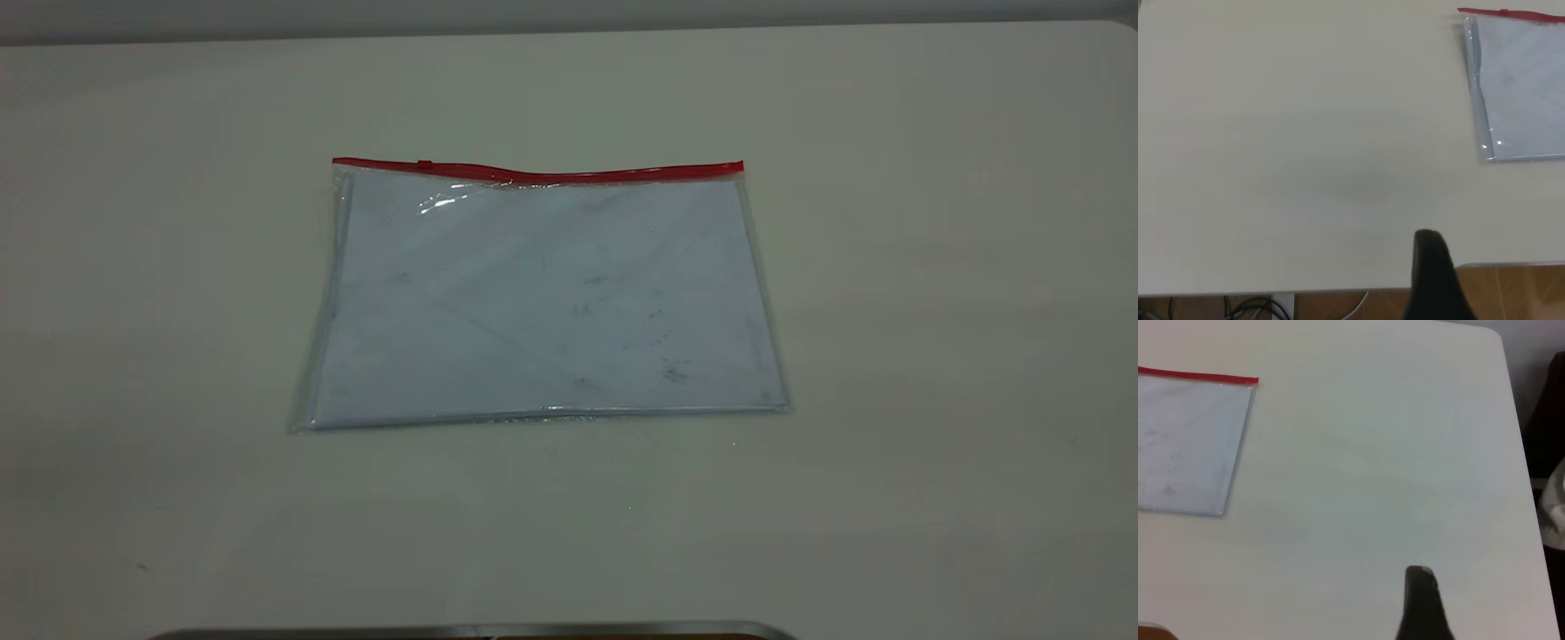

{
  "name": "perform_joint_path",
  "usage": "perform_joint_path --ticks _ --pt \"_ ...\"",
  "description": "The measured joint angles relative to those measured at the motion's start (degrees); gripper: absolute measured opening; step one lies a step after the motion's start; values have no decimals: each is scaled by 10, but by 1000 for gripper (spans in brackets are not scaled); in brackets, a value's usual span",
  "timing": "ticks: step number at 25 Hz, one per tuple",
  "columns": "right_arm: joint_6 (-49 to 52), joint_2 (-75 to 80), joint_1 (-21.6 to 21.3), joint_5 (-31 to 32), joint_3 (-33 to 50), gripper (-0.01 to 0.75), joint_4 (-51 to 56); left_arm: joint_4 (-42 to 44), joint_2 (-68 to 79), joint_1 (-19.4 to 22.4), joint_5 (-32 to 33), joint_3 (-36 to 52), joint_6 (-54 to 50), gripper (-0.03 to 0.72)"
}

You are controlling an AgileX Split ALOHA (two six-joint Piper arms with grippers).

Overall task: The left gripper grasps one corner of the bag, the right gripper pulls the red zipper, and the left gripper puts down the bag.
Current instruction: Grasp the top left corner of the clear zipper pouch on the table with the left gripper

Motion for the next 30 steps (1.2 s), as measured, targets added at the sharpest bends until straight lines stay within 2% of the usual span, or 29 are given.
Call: perform_joint_path --ticks 6,8,12,15,21,30 --pt "0 0 0 -1 0 557 0 2 22 0 -13 -10 -44 538" --pt "0 0 0 -3 0 557 0 -5 64 0 -47 -30 -64 538" --pt "0 0 0 -3 0 557 0 -63 189 0 -156 -57 -61 538" --pt "0 0 0 -3 0 557 -3 -117 299 0 -235 -68 -24 538" --pt "4 0 0 -3 0 557 -7 -256 514 0 -346 -86 106 538" --pt "8 0 0 -3 0 557 -7 -432 791 0 -378 -176 300 538"
